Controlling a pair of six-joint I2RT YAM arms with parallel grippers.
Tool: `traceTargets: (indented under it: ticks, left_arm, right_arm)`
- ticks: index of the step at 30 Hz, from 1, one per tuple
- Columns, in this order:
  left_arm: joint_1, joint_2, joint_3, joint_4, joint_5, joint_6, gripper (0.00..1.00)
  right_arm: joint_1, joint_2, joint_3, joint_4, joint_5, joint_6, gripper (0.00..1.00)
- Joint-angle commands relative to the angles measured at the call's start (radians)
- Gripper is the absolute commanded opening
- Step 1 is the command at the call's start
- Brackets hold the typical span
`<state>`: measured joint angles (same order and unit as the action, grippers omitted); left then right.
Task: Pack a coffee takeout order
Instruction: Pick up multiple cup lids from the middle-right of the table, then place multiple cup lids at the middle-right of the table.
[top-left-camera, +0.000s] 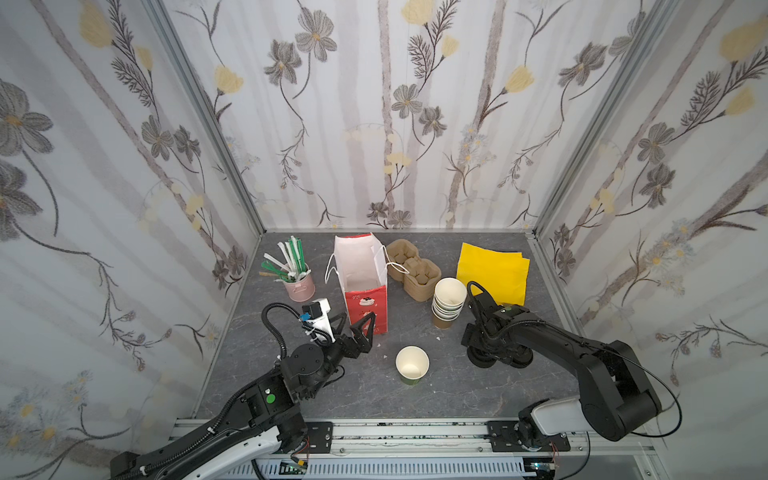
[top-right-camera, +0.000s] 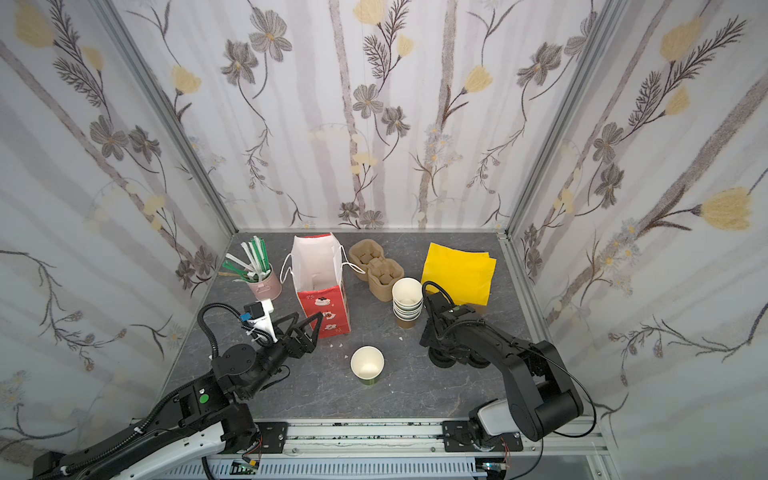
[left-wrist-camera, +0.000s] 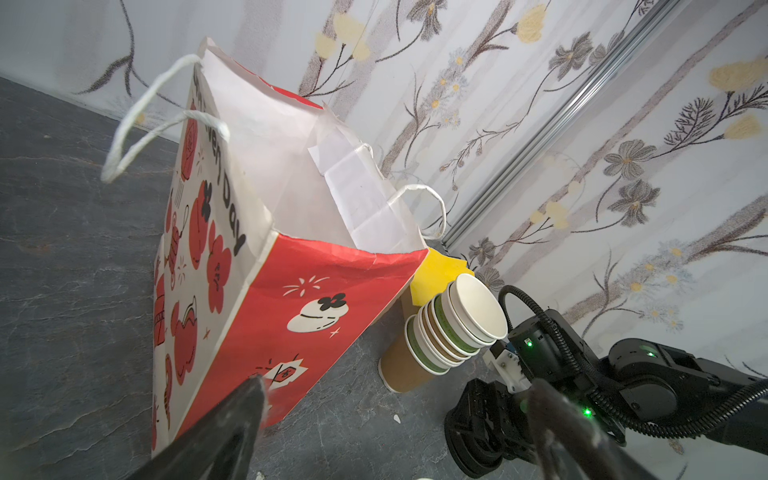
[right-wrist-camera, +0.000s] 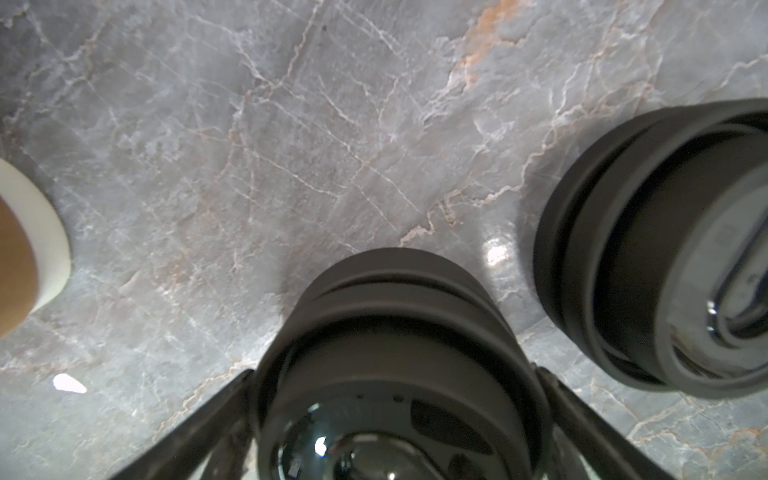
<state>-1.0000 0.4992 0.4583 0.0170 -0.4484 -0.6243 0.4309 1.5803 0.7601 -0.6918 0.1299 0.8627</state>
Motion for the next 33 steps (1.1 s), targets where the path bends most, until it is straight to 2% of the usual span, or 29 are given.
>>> traceTargets:
  ticks: [1,8,16,28,33]
  left_arm:
    - [0.002,-0.002,-0.001,0.015,-0.013,0.009,1.0]
    - [0.001,-0.005,-0.001,0.015,-0.018,0.009,1.0]
    - [0.001,0.001,0.002,0.015,-0.019,0.011,1.0]
    - [0.001,-0.002,-0.001,0.015,-0.016,0.011,1.0]
    - [0.003,0.0,0.003,0.015,-0.016,0.013,1.0]
  right_arm:
    - [-0.001,0.007,-0.03,0.038,0.007,0.015,0.99]
    - [-0.004,-0.006,-0.031,0.038,0.005,0.021,0.88]
    - [-0.004,-0.053,-0.015,0.002,0.001,0.018,0.87]
    - [0.052,-0.039,-0.057,0.007,-0.018,-0.012,0.9]
    - [0.052,-0.052,-0.052,-0.021,0.011,-0.026,0.98]
